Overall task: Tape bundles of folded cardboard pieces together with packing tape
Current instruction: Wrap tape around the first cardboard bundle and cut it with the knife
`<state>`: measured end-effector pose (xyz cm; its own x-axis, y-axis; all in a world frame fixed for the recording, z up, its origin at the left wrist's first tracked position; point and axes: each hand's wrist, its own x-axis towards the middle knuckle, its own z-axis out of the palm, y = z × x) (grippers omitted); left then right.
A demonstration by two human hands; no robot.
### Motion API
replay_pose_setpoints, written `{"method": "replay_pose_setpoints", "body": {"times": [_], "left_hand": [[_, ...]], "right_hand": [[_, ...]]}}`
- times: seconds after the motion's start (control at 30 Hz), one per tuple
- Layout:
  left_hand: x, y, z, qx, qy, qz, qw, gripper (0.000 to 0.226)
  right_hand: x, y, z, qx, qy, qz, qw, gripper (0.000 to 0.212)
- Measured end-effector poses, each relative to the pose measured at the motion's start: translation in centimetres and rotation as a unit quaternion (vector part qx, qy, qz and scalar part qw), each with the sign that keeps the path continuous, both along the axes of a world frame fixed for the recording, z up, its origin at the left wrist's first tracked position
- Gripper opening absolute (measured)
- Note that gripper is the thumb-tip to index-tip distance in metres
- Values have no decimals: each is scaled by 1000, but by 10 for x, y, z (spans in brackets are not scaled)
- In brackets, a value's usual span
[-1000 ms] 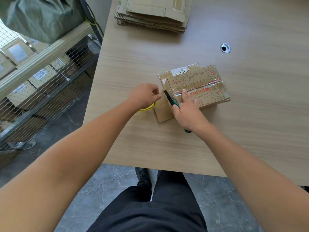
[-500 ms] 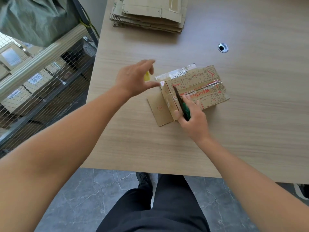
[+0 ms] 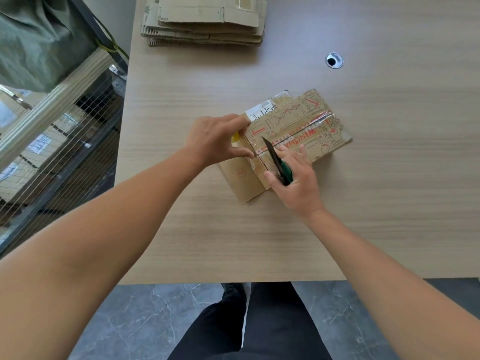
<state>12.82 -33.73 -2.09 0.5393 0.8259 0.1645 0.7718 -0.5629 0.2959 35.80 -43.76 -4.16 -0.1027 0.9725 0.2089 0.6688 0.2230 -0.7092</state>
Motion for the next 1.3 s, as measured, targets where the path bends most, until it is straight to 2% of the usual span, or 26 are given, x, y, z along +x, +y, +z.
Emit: {"method": "replay_pose_setpoints", "body": {"times": [0.1,0.2,0.27,0.37,0.43,0.53,0.6,0.67,0.73,0.83,0.9,1.0,1.13,1.3], "left_hand": [[7,-12,-9,54,-10,26,998,65],[15,-26,-11,59,-5,90,994,68],[21,-35,-6,57,-3,131,990,66],[29,-53,2,-9,-29,169,985,61],[32,-64,8,-55,-35,158,985,56],[36,-79,23,-148,-45,150,977,45],[33,-90,35,-195,-81,157,965,30],[25,-101,50,-213,-157,193,945,13],[18,-108,64,-236,-235,212,919,18],[18,-115,84,-272,-285,183,901,26],[20,-117,92,-283,-284,156,903,28],[23,-118,94,-287,-263,117,913,26],[25,-121,95,-290,-252,93,919,28],[27,-121,98,-277,-216,57,935,27]], "right_hand": [[5,6,0,10,-3,21,1000,32],[16,19,0,17,-3,69,997,30],[25,27,1,34,-9,106,994,21],[31,19,-1,44,-32,48,997,19],[34,6,1,-10,-13,-13,1000,21],[41,1,11,-126,60,-15,990,42],[46,4,30,-199,142,-19,969,44],[47,3,51,-211,176,-43,961,30],[45,-4,72,-188,212,-57,957,7],[20,-23,100,-238,315,-29,918,15],[-2,-37,109,-274,327,-17,904,12],[-25,-48,113,-261,322,-15,910,23],[-26,-45,114,-246,294,-62,922,17],[-15,-47,122,-285,318,-40,903,22]]}}
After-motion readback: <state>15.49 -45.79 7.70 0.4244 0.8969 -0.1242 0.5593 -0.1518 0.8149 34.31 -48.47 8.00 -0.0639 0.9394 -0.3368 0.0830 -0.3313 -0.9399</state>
